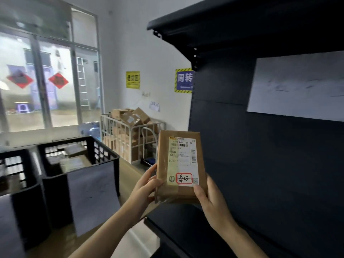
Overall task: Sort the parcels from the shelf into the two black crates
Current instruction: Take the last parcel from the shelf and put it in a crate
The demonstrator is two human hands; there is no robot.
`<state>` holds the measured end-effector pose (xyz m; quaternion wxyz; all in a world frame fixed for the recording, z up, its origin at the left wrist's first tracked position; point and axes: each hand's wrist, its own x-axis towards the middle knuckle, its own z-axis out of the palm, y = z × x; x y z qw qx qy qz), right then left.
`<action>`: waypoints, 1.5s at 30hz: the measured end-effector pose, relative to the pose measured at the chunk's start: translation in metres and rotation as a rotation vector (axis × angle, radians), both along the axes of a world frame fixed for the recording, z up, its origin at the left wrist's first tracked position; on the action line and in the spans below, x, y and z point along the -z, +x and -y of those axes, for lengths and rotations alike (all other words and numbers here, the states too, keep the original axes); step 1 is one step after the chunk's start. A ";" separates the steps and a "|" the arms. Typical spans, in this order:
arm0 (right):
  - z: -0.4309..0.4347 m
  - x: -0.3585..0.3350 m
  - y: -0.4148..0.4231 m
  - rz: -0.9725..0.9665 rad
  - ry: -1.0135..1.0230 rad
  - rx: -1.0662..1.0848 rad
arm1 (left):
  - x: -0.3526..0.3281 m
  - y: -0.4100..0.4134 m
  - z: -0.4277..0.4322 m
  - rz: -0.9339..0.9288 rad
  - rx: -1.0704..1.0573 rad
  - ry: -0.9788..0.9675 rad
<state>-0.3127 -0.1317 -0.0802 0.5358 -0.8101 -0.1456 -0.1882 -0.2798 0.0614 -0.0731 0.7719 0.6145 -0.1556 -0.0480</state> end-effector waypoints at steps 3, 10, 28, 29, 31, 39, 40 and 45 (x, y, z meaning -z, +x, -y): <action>-0.051 0.002 0.017 -0.007 0.005 -0.060 | 0.003 0.006 -0.054 0.008 -0.059 0.022; -0.155 0.008 0.049 -0.030 0.006 -0.204 | 0.007 0.009 -0.157 -0.003 -0.189 0.020; -0.324 0.016 0.173 -0.085 -0.094 -0.562 | 0.015 0.066 -0.319 -0.052 -0.513 0.194; -0.330 0.016 0.186 -0.090 -0.108 -0.578 | 0.014 0.077 -0.325 -0.049 -0.523 0.215; -0.339 0.015 0.217 -0.100 -0.128 -0.607 | 0.011 0.102 -0.333 -0.042 -0.542 0.255; -0.371 -0.002 0.355 -0.057 -0.211 -0.665 | 0.002 0.220 -0.357 0.010 -0.528 0.576; -0.374 -0.001 0.372 -0.052 -0.214 -0.671 | 0.002 0.235 -0.359 0.018 -0.544 0.629; -0.394 0.014 0.439 -0.099 -0.212 -0.730 | 0.013 0.294 -0.374 -0.009 -0.626 0.725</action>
